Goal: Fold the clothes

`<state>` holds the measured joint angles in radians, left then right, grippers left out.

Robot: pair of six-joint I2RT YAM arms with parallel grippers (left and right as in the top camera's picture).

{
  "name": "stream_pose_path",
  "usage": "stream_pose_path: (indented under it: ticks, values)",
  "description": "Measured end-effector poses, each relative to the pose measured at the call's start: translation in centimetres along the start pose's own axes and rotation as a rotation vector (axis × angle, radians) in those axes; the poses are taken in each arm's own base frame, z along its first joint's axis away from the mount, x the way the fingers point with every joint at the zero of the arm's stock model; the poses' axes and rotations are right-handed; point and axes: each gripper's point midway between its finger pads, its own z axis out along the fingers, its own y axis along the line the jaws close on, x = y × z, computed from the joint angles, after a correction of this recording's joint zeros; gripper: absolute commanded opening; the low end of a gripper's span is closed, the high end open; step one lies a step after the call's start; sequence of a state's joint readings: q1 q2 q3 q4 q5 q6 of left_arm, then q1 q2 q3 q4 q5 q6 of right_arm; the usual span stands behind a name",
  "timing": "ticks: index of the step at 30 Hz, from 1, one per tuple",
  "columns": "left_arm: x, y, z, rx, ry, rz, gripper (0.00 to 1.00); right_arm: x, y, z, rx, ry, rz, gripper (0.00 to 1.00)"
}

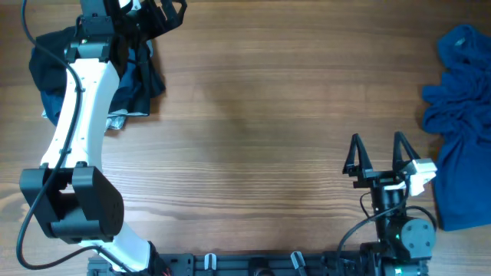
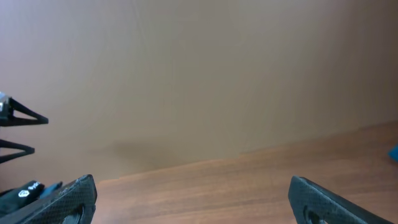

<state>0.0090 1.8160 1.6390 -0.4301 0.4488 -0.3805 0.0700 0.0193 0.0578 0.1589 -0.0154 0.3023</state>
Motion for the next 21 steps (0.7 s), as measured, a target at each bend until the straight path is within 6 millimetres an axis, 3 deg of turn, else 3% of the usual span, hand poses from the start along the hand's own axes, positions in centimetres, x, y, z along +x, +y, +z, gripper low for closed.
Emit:
stream_pose_path:
  ticks: [11, 15, 21]
  values:
    - [0.0, 0.0, 0.0, 0.000, 0.000, 0.001, 1.00, 2.8, -2.2, -0.1, 0.088, 0.061, 0.005, 1.00]
    - [0.0, 0.0, 0.0, 0.000, 0.000, 0.001, 1.00, 5.2, -3.5, -0.5, 0.149, 0.154, 0.001, 1.00]
    - [0.0, 0.0, 0.0, 0.000, 0.000, 0.001, 1.00, 5.1, -3.7, -0.5, 0.163, 0.151, 0.001, 1.00]
